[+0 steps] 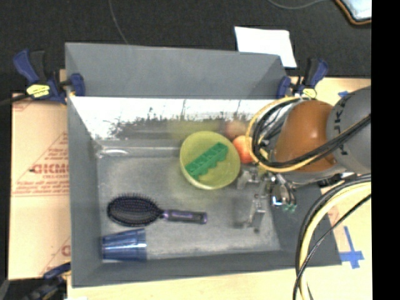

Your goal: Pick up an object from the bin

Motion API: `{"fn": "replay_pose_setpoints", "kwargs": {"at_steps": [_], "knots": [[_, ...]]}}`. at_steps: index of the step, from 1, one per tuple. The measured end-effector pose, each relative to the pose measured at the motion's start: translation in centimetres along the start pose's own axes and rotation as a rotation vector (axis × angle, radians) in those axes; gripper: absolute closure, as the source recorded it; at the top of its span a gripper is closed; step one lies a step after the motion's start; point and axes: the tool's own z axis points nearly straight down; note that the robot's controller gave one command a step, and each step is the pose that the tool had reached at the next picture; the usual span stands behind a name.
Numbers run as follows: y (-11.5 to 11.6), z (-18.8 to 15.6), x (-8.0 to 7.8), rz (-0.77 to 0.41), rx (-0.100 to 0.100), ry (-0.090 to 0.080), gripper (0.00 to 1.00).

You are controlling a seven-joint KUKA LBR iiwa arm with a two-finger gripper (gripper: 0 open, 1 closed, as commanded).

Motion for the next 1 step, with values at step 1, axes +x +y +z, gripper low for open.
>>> {"fn": "replay_pose_setpoints", "kwargs": {"at_steps": [1], "knots": [[-4.18, -0.8, 1.66, 0.012, 0.005, -0.017, 0.0]]}}
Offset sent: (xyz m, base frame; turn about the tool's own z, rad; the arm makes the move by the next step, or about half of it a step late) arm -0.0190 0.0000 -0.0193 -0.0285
